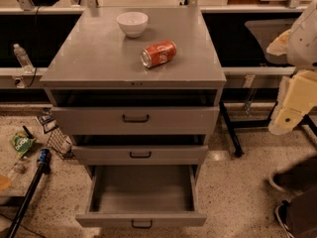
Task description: Place coke can into top drawer
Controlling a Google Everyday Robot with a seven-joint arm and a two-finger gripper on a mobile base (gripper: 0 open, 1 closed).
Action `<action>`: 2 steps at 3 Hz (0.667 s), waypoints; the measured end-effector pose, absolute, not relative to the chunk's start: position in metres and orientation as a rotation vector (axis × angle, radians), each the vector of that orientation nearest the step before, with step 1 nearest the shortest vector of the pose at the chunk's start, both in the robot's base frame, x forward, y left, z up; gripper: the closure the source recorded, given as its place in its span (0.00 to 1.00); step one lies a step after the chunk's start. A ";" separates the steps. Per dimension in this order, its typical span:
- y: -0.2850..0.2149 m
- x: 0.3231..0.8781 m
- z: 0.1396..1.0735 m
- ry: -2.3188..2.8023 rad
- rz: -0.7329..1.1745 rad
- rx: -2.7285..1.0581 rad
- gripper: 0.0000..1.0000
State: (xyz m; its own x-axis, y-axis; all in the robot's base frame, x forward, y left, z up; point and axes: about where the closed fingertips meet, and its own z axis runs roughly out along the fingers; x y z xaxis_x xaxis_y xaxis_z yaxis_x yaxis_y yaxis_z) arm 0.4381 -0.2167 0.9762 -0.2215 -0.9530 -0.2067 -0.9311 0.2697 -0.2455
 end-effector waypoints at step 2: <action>-0.187 0.479 0.965 2.096 -0.076 -1.900 0.00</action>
Offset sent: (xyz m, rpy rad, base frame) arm 0.0800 0.0576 -0.0264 -0.0328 0.0266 0.3199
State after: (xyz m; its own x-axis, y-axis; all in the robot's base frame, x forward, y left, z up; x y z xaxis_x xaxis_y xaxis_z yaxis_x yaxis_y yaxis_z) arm 0.4785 -0.1869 0.9646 -0.0718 -0.9788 -0.1918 -0.9623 0.1186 -0.2448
